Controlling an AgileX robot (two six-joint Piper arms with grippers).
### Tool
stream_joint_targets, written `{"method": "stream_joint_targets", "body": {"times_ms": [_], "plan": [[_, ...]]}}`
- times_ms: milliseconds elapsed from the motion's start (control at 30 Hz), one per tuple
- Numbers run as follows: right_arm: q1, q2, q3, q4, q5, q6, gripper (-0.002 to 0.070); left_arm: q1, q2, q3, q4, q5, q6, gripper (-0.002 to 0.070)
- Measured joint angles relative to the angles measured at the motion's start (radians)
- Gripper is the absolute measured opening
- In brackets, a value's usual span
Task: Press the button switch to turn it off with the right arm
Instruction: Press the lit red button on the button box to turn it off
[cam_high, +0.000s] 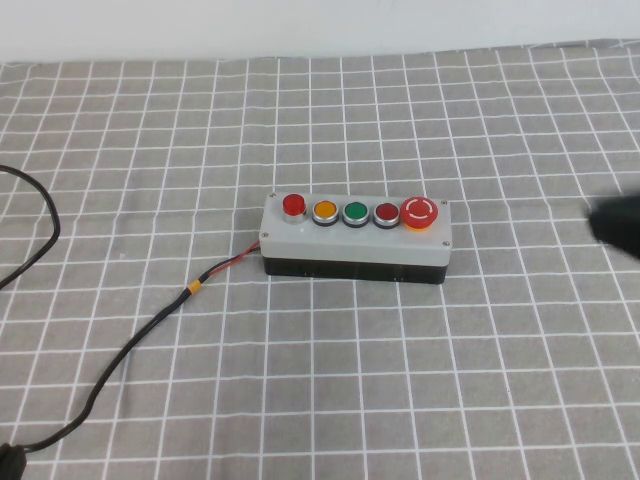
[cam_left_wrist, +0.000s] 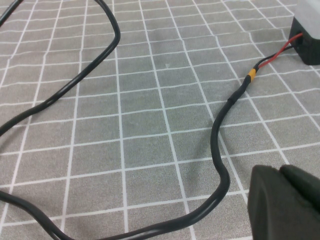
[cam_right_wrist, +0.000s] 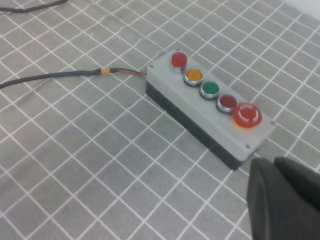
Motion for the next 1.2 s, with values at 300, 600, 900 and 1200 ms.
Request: {"method": "stream_joint_targets", "body": {"times_ms": [300,600,900,1200], "plan": [[0.000,-0.316,0.213,0.000,-0.083,0.011,-0.0016,0.000,0.000,0.000,0.000,0.000,0.000,-0.0003],[0.000,-0.348,0.213,0.000,-0.069,0.011,-0.0016,0.000,0.000,0.000,0.000,0.000,0.000,-0.0003],[-0.114,-0.403,0.225,0.008,-0.065,0.011,-0.0016,0.000,0.000,0.000,0.000,0.000,0.000,-0.0003],[-0.480,-0.670,0.381,0.008,-0.152,0.011,-0.0016,0.000,0.000,0.000,0.000,0.000,0.000,-0.0003]]}}
